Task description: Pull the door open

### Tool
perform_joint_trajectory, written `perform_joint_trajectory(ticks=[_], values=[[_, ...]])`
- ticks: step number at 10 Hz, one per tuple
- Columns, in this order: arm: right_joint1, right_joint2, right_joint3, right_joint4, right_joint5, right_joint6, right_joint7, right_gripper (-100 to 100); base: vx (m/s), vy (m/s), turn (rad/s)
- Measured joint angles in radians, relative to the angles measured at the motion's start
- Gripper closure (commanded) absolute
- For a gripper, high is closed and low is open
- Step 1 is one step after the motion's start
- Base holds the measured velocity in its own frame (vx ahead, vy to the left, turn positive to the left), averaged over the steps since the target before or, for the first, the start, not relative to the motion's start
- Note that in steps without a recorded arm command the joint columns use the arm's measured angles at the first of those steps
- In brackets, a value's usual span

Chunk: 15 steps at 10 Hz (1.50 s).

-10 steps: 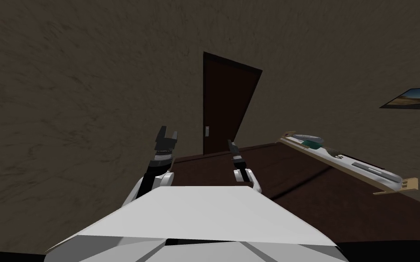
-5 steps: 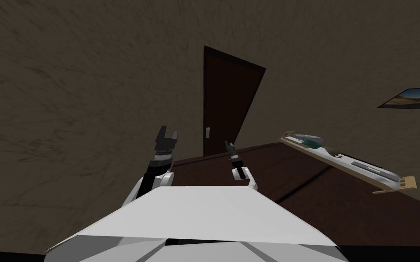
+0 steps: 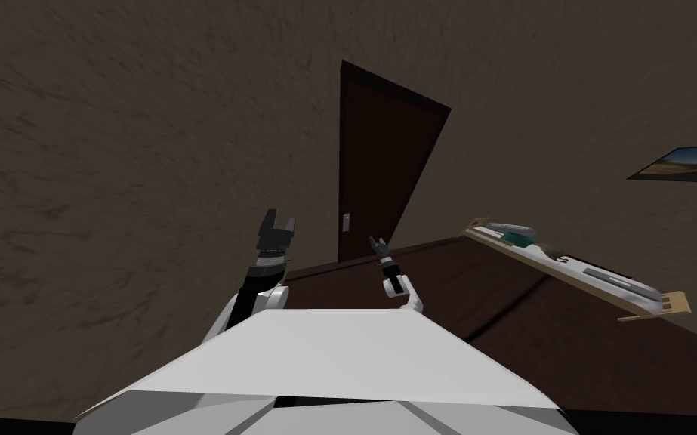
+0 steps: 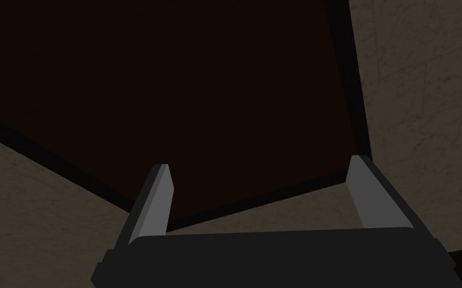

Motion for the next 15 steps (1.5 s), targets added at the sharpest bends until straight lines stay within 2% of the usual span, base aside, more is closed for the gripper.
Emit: perform_joint_trajectory(ticks=[1,3,8,13,15], values=[[-0.016,0.007,-0.003,0.033,0.021,-0.005,0.019,-100,0.138,0.054,-0.039],[-0.043,0.009,-0.004,0.074,0.063,0.001,0.046,-100,0.135,0.069,-0.042],[-0.09,0.024,-0.001,0.158,0.163,0.017,0.11,-100,0.131,0.074,-0.034],[-0.142,0.052,-0.007,0.26,0.254,0.016,0.181,-100,0.142,0.073,-0.036],[-0.176,0.065,-0.015,0.315,0.289,0.015,0.21,-100,0.151,0.082,-0.036]])
